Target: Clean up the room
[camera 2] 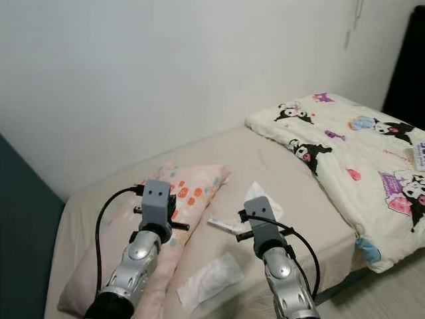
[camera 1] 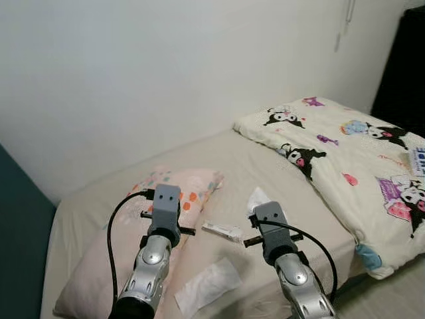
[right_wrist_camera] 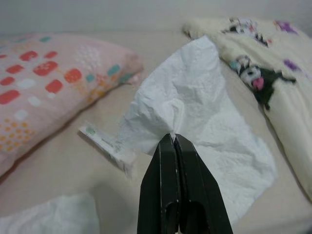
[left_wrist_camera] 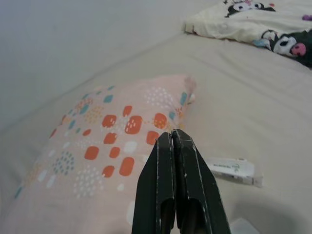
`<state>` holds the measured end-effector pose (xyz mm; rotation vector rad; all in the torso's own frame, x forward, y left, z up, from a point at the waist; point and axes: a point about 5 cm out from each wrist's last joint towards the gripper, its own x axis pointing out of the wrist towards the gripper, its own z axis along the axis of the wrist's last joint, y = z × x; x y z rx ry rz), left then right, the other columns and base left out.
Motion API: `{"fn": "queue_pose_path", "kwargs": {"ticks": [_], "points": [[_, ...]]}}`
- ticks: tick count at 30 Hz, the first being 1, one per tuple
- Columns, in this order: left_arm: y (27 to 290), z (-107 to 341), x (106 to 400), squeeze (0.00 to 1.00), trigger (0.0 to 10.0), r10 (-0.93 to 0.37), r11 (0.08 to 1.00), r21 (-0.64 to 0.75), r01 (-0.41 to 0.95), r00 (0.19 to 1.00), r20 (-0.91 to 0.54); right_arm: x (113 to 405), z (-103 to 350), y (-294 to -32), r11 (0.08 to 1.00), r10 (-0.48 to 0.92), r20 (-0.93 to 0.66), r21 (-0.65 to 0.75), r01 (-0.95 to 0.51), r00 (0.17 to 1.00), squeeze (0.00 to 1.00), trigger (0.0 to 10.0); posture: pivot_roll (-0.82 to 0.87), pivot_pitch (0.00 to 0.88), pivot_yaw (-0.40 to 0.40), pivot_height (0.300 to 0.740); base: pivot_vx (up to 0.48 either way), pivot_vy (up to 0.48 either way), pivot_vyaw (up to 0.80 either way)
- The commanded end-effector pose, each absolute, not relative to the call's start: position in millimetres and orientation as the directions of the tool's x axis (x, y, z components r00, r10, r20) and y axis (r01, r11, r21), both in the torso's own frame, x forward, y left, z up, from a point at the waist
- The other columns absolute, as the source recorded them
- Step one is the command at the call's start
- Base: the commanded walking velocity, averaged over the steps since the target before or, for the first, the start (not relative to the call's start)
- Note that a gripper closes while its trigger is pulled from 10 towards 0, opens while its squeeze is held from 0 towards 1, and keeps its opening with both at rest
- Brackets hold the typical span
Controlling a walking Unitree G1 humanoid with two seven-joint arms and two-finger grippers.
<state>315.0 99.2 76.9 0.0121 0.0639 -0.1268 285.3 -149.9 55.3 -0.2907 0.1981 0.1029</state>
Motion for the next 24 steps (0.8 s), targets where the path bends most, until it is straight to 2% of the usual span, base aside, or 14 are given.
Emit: {"fn": "queue_pose_path", "kwargs": {"ticks": [1,5,8,21,22,24], "points": [[107,73,313,0.00,10.0,-0.119,0.992,0.018,0.121,0.989,-0.085,284,56,-146,0.956,0.083,-0.212,-0.258,-0.138,0.974,0.00,10.0,-0.11,0.014,0.193,0.740,0.000,0.000,0.00],[98,76,318,0.00,10.0,-0.186,0.981,0.034,0.190,0.978,-0.095,278,54,-157,0.954,0.066,-0.224,-0.273,-0.127,0.972,0.00,10.0,-0.13,0.031,0.256,0.740,0.000,0.000,0.00],[98,77,321,0.00,10.0,-0.202,0.978,0.040,0.207,0.974,-0.101,274,52,-155,0.946,0.088,-0.233,-0.284,-0.154,0.969,0.00,10.0,-0.13,0.040,0.265,0.740,0.000,0.000,0.00],[116,67,306,0.00,10.0,-0.085,0.995,0.043,0.090,0.989,-0.118,280,51,-140,0.921,0.186,-0.262,-0.289,-0.261,0.947,0.00,10.0,-0.10,0.007,0.144,0.740,0.000,0.000,0.00],[120,65,303,0.00,10.0,-0.056,0.997,0.038,0.060,0.992,-0.113,281,51,-138,0.915,0.208,-0.267,-0.287,-0.284,0.941,0.00,10.0,-0.07,0.000,0.093,0.740,0.000,0.000,0.00],[121,65,302,0.00,10.0,-0.042,0.998,0.035,0.046,0.993,-0.109,282,51,-136,0.913,0.217,-0.270,-0.283,-0.293,0.938,0.00,10.0,-0.07,0.000,0.085,0.740,0.000,0.000,0.00]]}}
